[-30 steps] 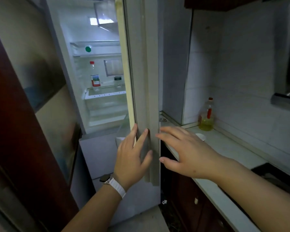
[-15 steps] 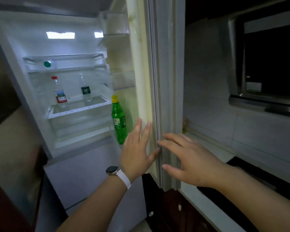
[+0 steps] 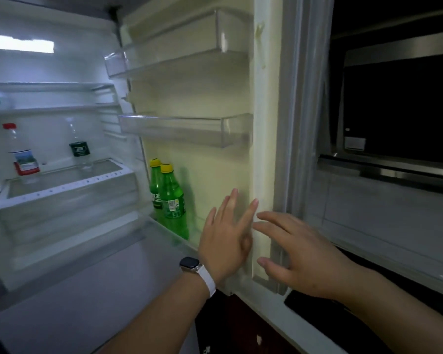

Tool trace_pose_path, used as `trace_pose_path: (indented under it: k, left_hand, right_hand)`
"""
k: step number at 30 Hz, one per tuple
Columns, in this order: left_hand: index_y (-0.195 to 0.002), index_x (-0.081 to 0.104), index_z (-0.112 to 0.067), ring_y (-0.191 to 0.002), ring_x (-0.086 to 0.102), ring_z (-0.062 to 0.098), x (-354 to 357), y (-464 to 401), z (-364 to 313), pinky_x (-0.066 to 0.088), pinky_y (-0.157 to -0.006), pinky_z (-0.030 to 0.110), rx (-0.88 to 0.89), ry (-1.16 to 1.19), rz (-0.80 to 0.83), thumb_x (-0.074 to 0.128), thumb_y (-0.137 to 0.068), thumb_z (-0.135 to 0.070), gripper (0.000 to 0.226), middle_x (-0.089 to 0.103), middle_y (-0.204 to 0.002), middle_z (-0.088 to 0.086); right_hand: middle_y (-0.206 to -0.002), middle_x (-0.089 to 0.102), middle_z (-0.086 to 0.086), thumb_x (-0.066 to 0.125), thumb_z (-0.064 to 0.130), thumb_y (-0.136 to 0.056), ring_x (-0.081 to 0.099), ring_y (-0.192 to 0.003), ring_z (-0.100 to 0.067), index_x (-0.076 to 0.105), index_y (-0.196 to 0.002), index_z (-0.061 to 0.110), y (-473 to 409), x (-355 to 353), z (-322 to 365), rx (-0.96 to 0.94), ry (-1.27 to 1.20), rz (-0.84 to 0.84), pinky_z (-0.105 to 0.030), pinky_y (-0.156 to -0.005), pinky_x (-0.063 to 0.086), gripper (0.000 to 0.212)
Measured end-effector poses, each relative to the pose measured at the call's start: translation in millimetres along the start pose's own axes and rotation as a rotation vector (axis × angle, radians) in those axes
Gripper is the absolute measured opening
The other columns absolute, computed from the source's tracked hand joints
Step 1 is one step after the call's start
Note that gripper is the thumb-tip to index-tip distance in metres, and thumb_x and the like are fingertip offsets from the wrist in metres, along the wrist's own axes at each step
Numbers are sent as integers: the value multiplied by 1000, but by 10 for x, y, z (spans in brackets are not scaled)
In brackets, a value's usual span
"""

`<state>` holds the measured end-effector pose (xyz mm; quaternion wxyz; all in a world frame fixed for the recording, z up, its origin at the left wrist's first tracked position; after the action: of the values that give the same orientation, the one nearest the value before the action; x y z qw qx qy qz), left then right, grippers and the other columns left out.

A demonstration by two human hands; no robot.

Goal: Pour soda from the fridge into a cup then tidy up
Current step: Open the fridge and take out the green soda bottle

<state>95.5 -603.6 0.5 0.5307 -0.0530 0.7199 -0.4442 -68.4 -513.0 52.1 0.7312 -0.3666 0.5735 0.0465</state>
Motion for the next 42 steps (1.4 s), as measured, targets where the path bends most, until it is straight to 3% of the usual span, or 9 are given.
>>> trace_pose_path:
  k: [6,10,15,21,23,27,34,39,42]
  left_hand:
    - [-151,17,-30,-148,25,27,176,27,138,27,-117,48,22,170,75,43,-84,-40,73,8,-164,10]
    - [-154,19,-26,-146,29,26,282,169,368,29,-115,46,73,257,55,49,-92,-38,70,10,-164,10]
    - [-154,20,-34,-151,15,19,370,254,721,26,-118,45,-42,345,132,45,-95,-52,67,-2,-164,-5]
    - [-150,34,-30,-149,18,14,275,329,1040,31,-116,44,-112,427,137,49,-90,-48,64,10,-164,-7]
    - [-151,30,-32,-148,20,7,157,346,1194,30,-117,41,-173,465,95,51,-89,-50,68,15,-162,-13]
    - [-149,21,-43,-136,21,-16,-175,339,1486,20,-107,7,-322,588,-24,56,-81,-63,79,27,-149,-29]
    - [-137,39,-43,-131,42,-3,-304,299,1760,34,-107,20,-490,903,-112,62,-74,-59,69,46,-144,-13]
    - [-130,44,-47,-128,45,-4,-241,350,1891,36,-104,19,-517,884,-77,64,-74,-57,60,50,-137,-13]
    - [-132,46,-42,-128,43,-5,-196,384,1961,35,-101,13,-524,865,-37,63,-75,-58,62,49,-136,-18]
  right_hand:
    - [-143,42,10,52,53,-87,39,-131,-7,45,-136,29,-316,190,-18,24,-13,-49,-33,-105,40,55]
    - [-140,44,10,52,52,-88,41,-127,-4,46,-135,28,-528,356,-25,41,-48,-72,-26,-103,38,53]
    - [-142,41,13,50,54,-87,36,-127,2,46,-138,30,-772,573,-30,72,-48,-37,-15,-101,26,56]
    - [-134,45,12,65,38,-86,40,-123,-1,49,-134,24,-1108,790,4,176,-202,-49,-8,-101,23,53]
    - [-131,48,8,68,36,-85,45,-121,-7,49,-133,22,-1257,877,5,230,-246,-63,-12,-99,27,54]
    - [-135,48,4,69,38,-82,47,-121,-10,43,-138,21,-1589,1114,-3,401,-367,-33,-24,-100,36,64]
    - [-127,53,-5,82,35,-72,54,-111,-19,32,-143,16,-2155,1578,-20,673,-649,16,-38,-97,46,89]
    - [-107,64,3,87,23,-66,63,-92,-10,47,-123,16,-2343,1761,6,685,-734,-27,-31,-85,52,70]
    - [-103,70,6,88,38,-53,68,-91,-9,53,-118,23,-2393,1851,-3,678,-782,-17,-40,-86,56,75]
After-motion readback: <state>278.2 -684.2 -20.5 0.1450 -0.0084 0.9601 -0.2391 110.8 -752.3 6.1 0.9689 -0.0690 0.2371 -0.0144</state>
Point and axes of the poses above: each hand's wrist, its own y-axis away from the middle knuckle, its own x-axis out of the palm, z = x × y, the point moved 2 cm from there along -y, towards the middle knuckle
